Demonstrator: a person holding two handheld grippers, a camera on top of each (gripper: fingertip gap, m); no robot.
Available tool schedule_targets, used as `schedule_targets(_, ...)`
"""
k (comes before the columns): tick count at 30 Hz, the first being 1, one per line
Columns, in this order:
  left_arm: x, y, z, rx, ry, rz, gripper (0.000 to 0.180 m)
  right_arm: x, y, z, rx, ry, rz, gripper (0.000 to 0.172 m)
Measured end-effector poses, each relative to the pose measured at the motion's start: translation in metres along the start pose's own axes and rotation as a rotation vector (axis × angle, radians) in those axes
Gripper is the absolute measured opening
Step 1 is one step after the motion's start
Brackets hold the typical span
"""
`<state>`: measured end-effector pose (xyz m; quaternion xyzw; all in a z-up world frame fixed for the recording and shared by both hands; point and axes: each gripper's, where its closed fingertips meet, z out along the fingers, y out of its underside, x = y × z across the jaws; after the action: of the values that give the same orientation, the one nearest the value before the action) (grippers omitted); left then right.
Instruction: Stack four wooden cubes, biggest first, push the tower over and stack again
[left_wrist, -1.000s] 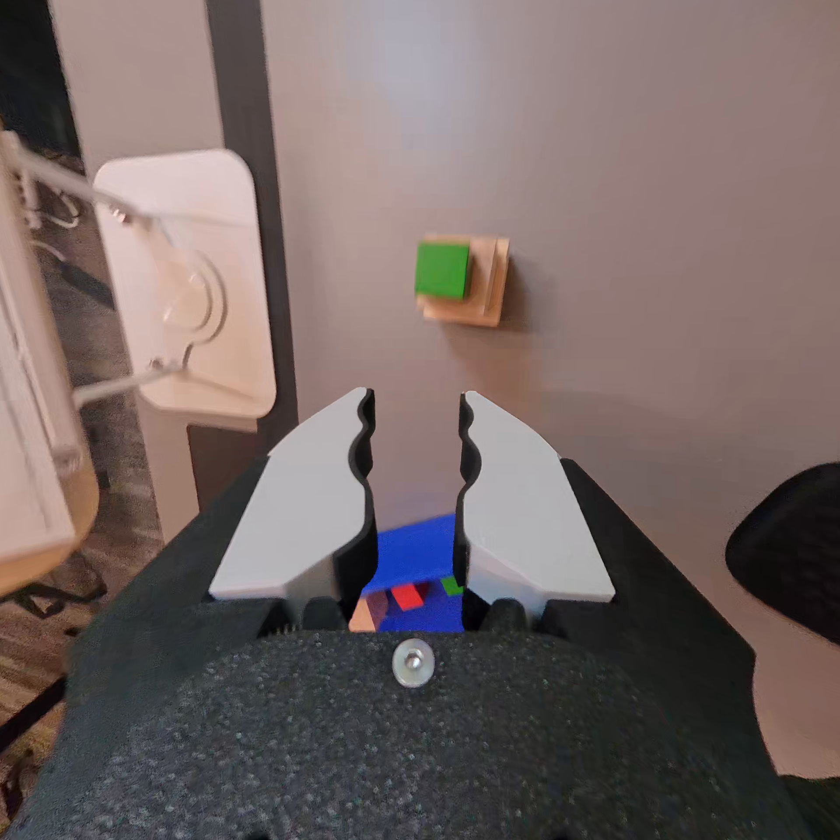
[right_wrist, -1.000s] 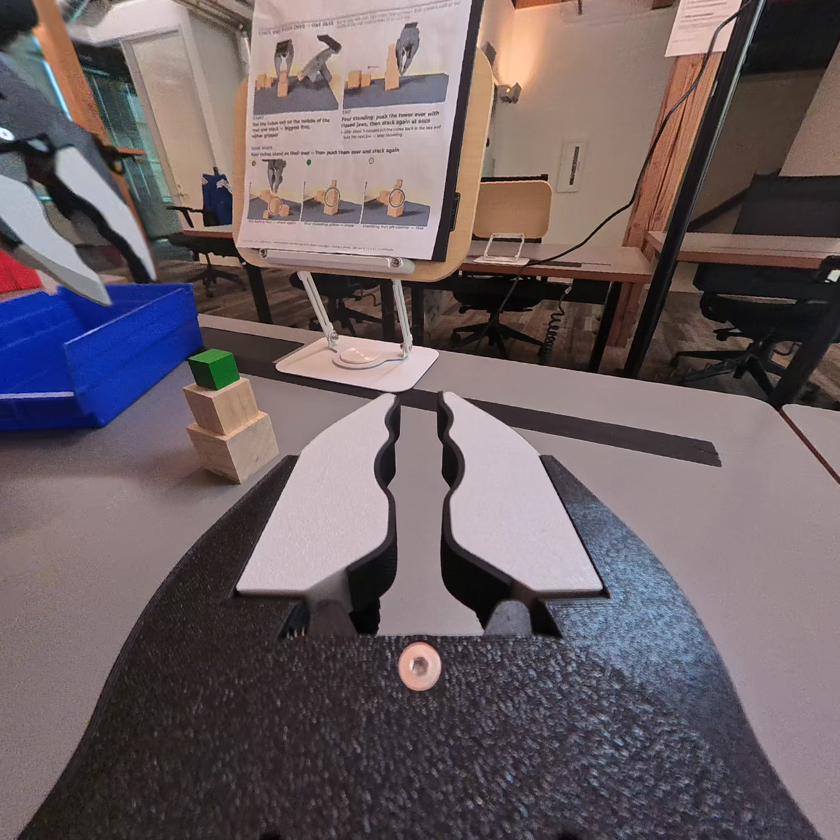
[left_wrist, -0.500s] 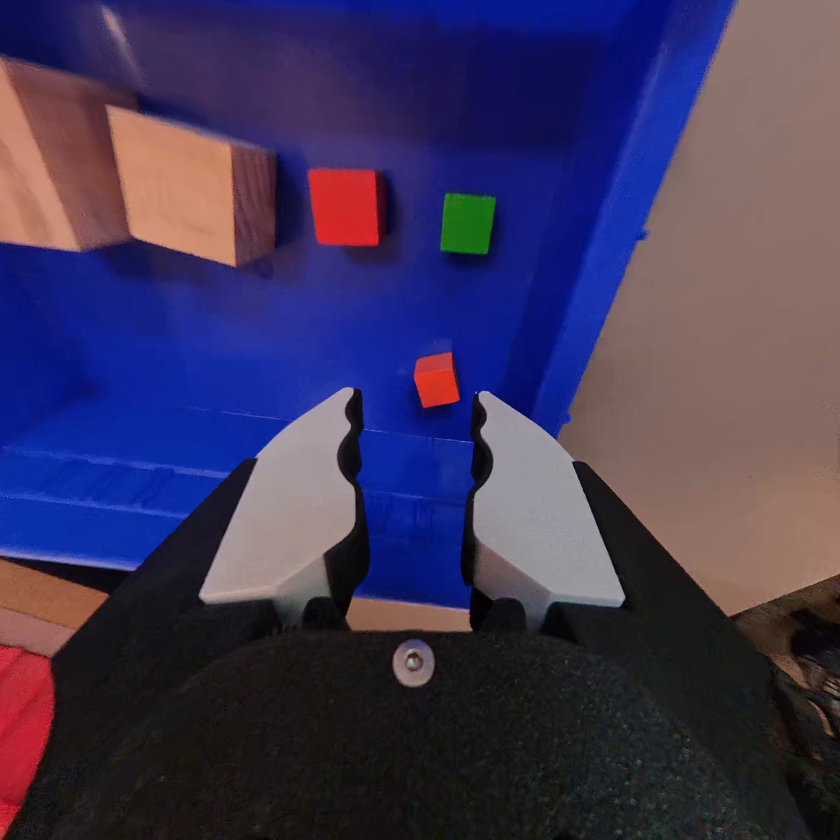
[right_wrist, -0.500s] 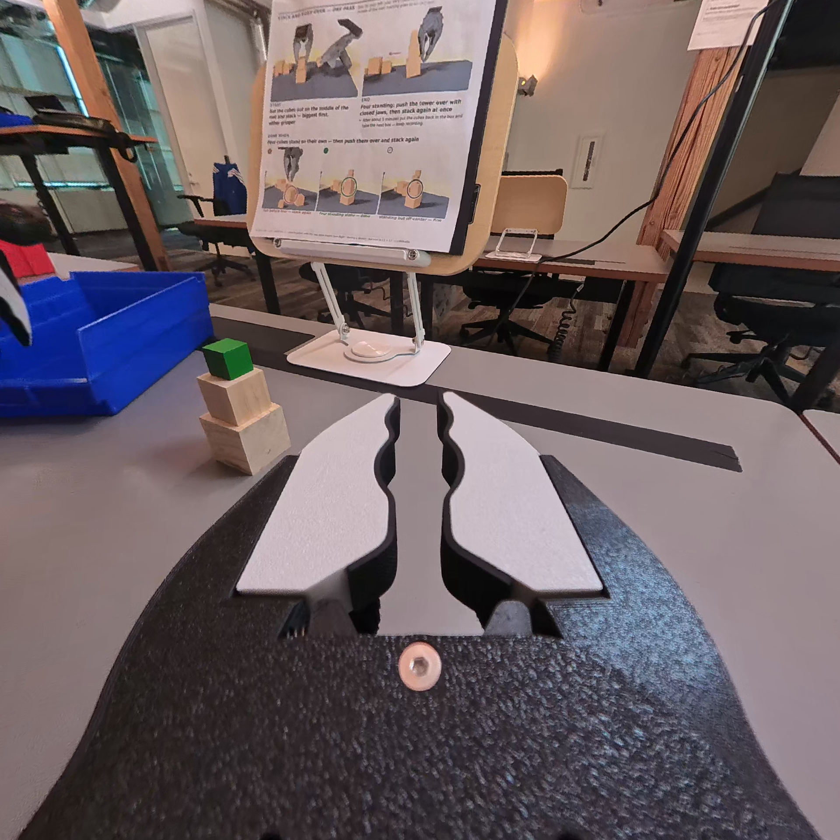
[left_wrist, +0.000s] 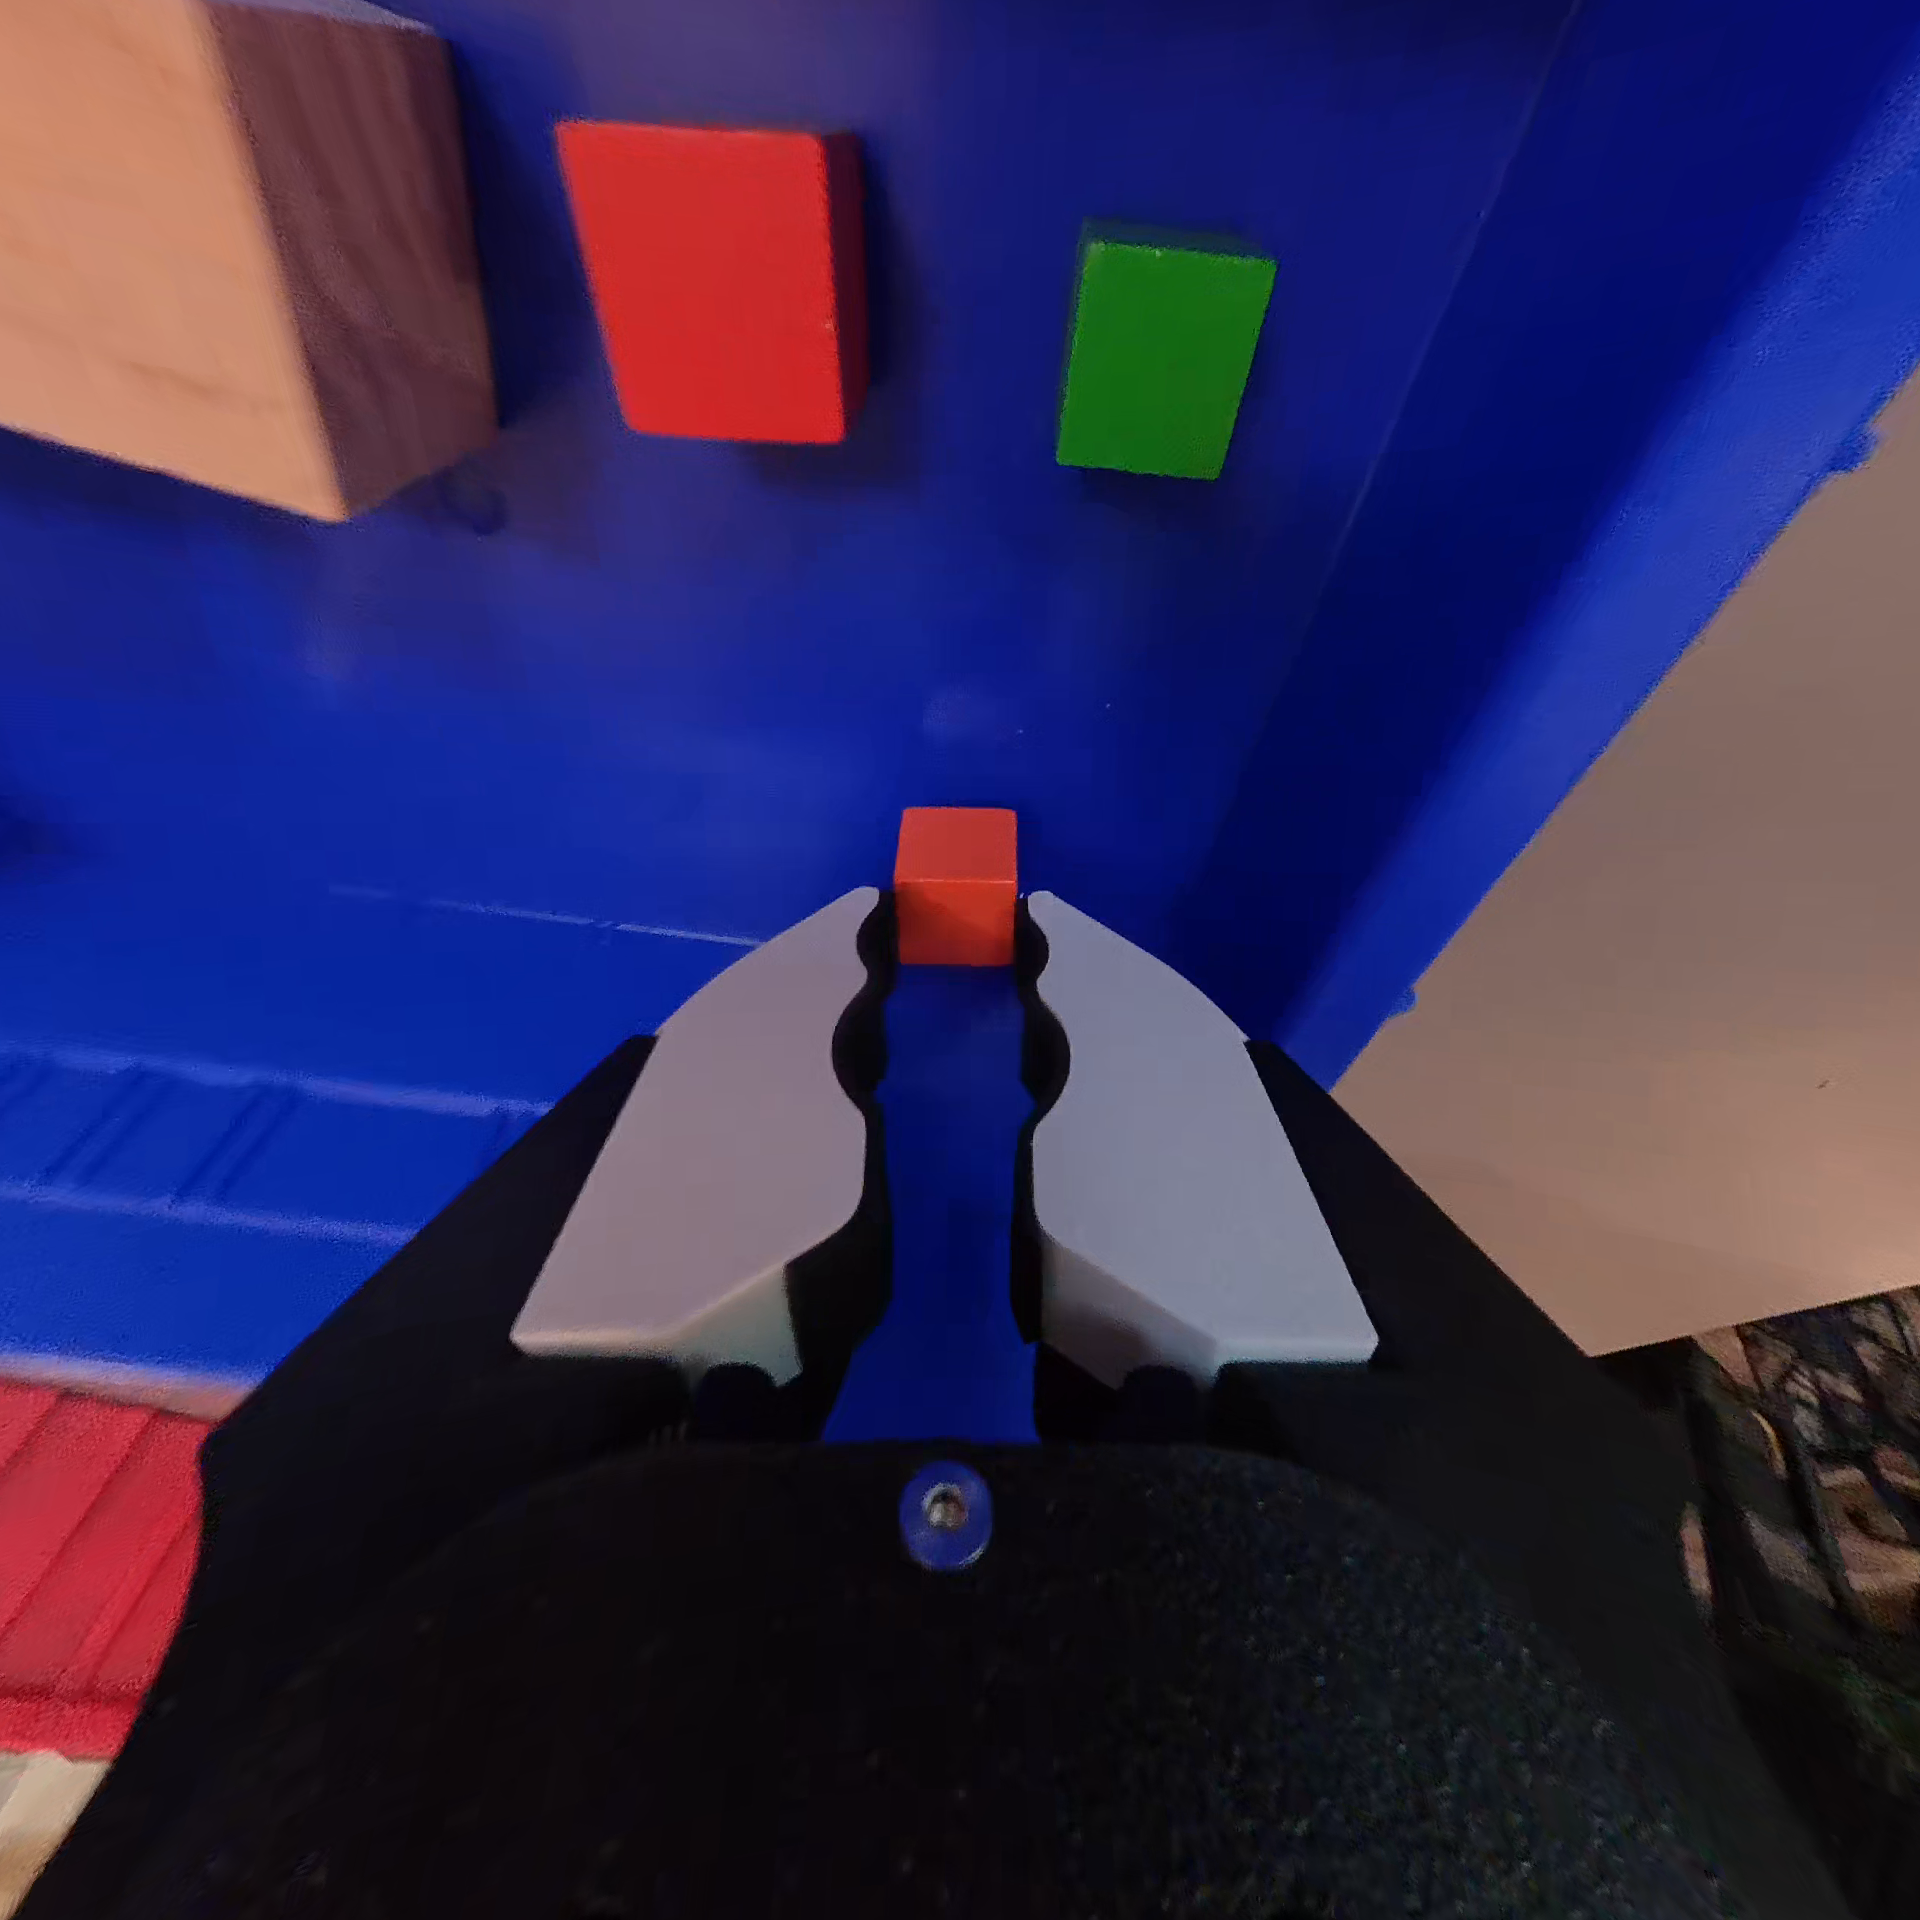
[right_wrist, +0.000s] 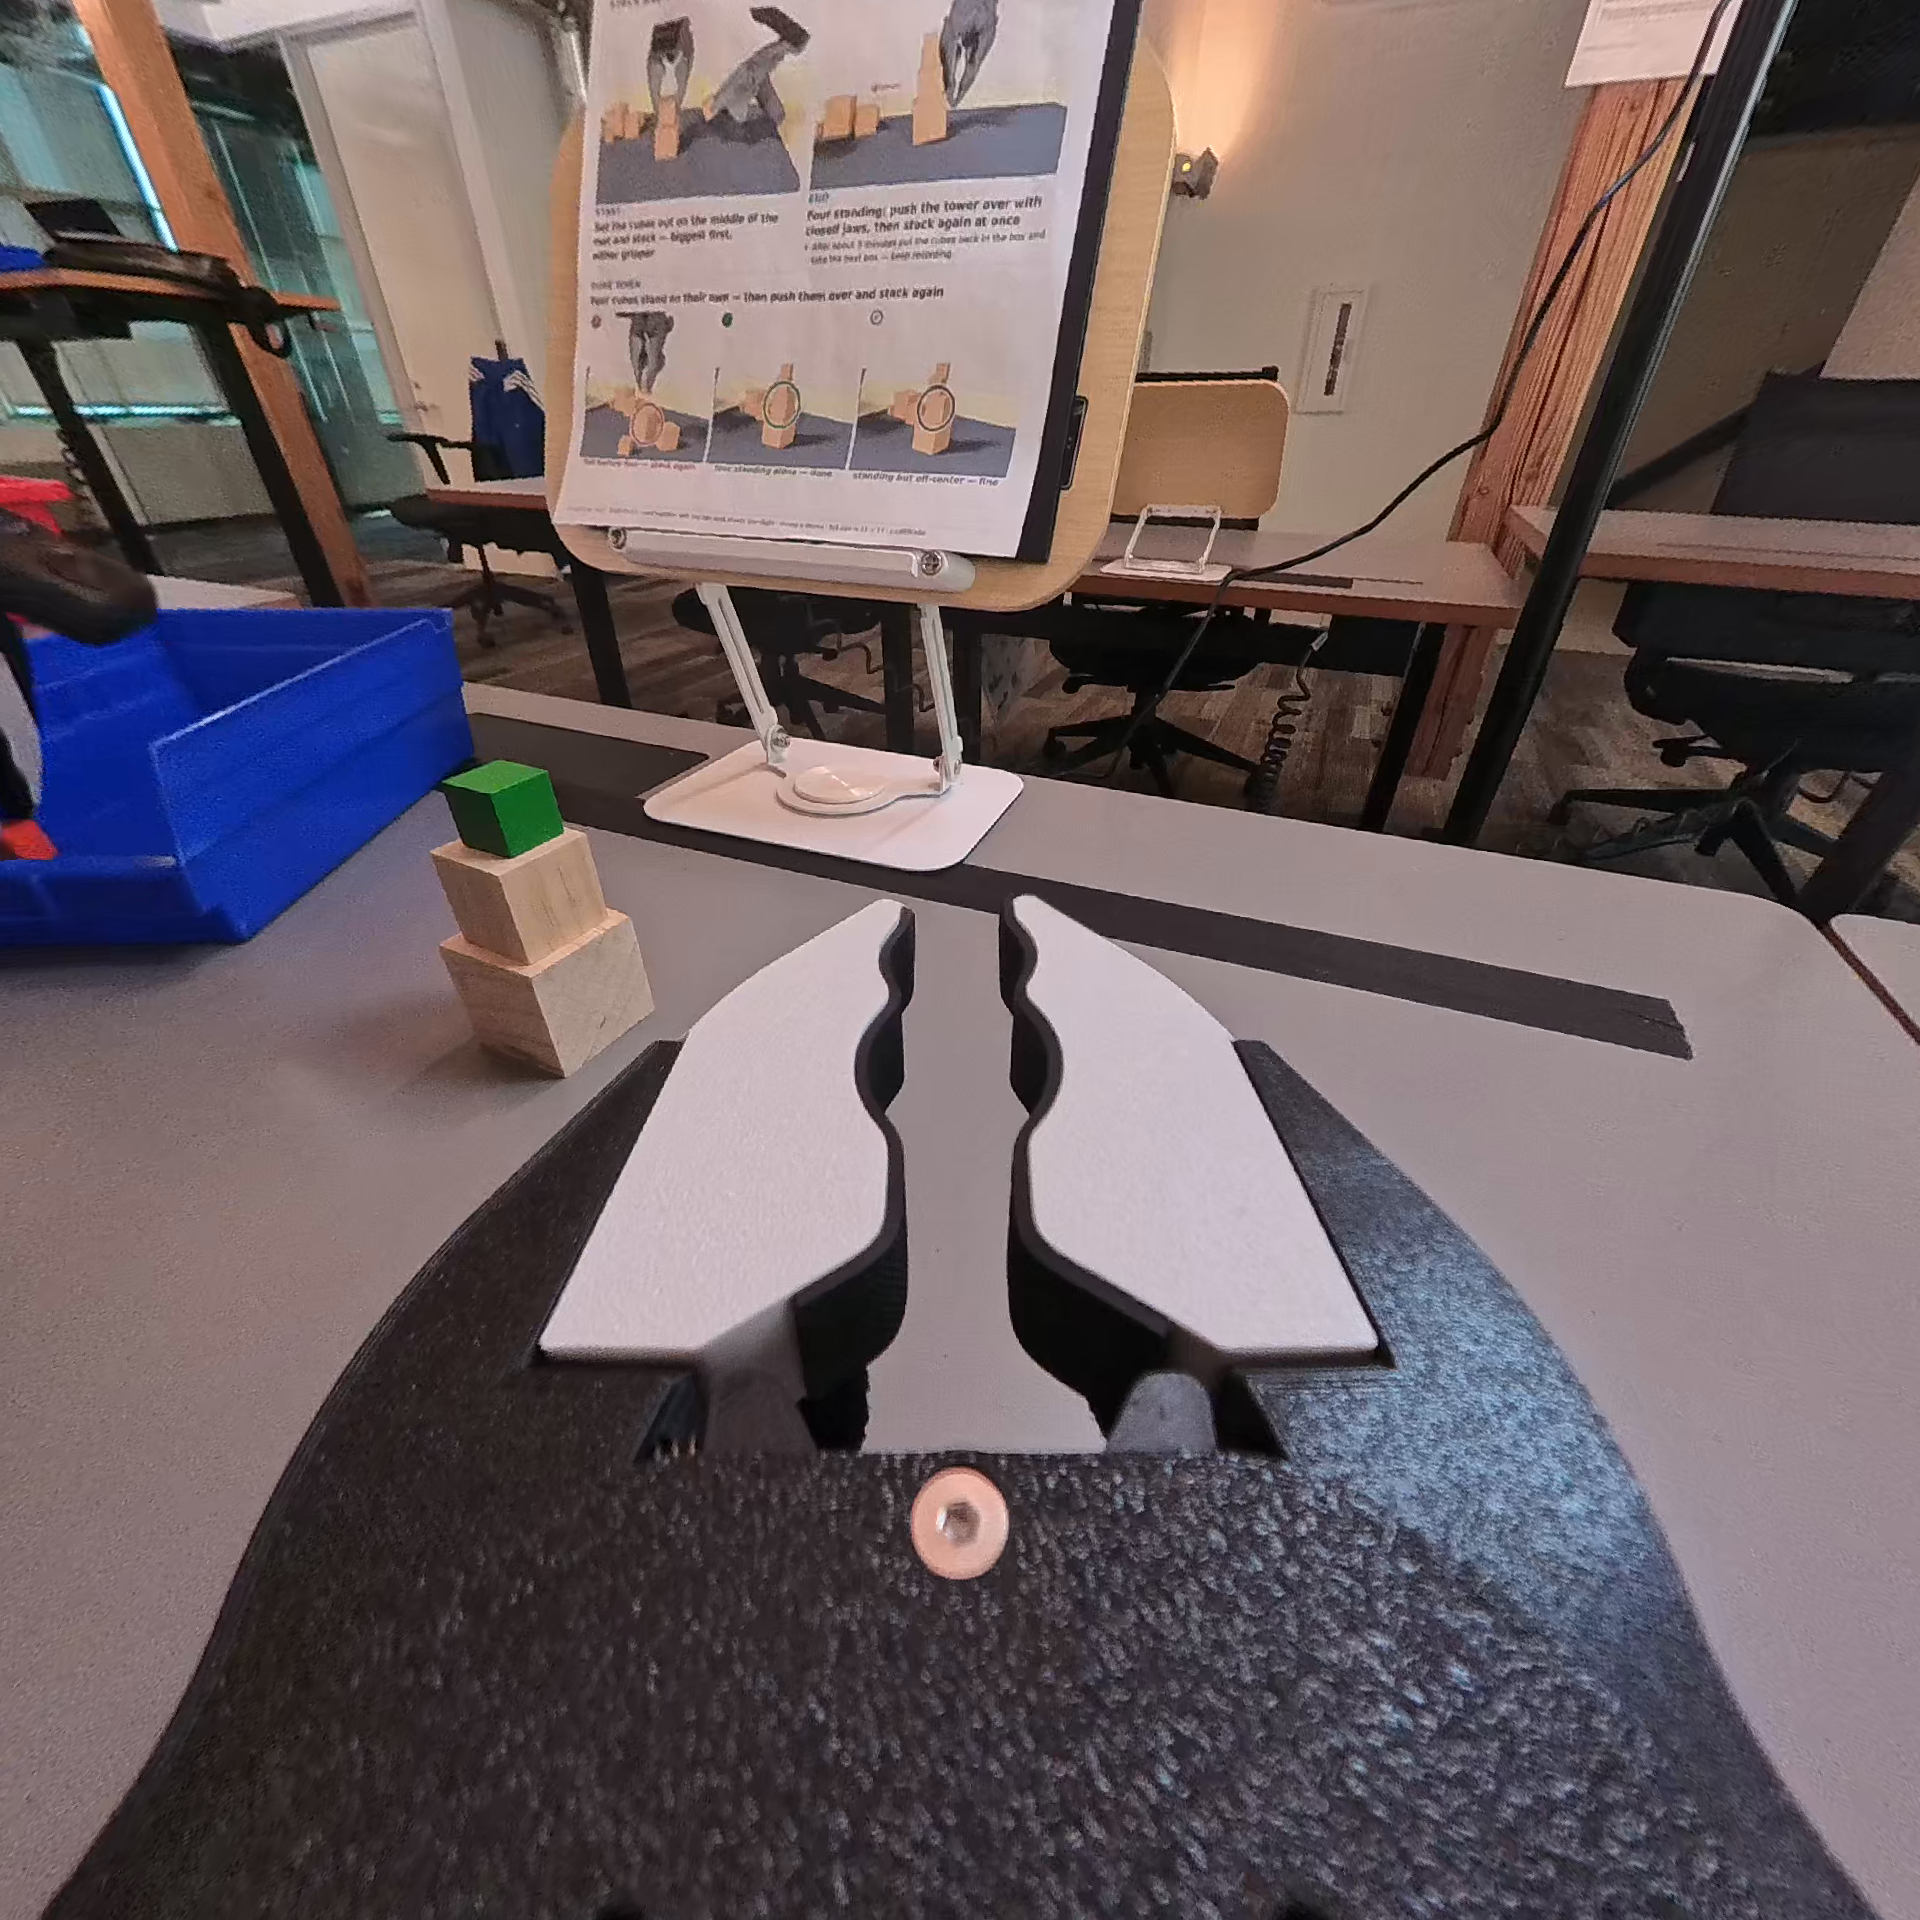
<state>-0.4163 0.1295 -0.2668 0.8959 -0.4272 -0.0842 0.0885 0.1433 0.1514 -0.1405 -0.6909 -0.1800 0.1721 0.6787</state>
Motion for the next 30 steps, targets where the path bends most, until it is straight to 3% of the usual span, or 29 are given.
schedule_targets(5, 0.003, -0.029, -0.082, 0.197, -0.123, 0.055, 0.021, -0.002, 0.002, 0.002, -0.008, -0.008, 0.001, 0.015)
schedule_targets(8, 0.025, -0.061, -0.134, 0.313, -0.161, 0.152, 0.021, -0.004, 0.002, 0.002, -0.009, -0.012, -0.006, 0.015)
schedule_targets(11, 0.055, -0.098, -0.163, 0.354, -0.166, 0.278, 0.021, -0.004, -0.001, 0.001, 0.0, -0.011, -0.004, 0.015)
schedule_targets(21, 0.127, -0.237, -0.197, 0.344, -0.128, 0.547, 0.021, -0.001, -0.005, -0.002, 0.014, -0.004, -0.002, 0.015)
schedule_targets(25, 0.138, -0.262, -0.191, 0.31, -0.137, 0.591, 0.021, 0.003, -0.008, -0.004, 0.024, 0.004, 0.007, 0.015)
schedule_targets(30, 0.144, -0.27, -0.185, 0.293, -0.104, 0.601, 0.021, 0.003, -0.009, -0.005, 0.028, 0.001, 0.008, 0.015)
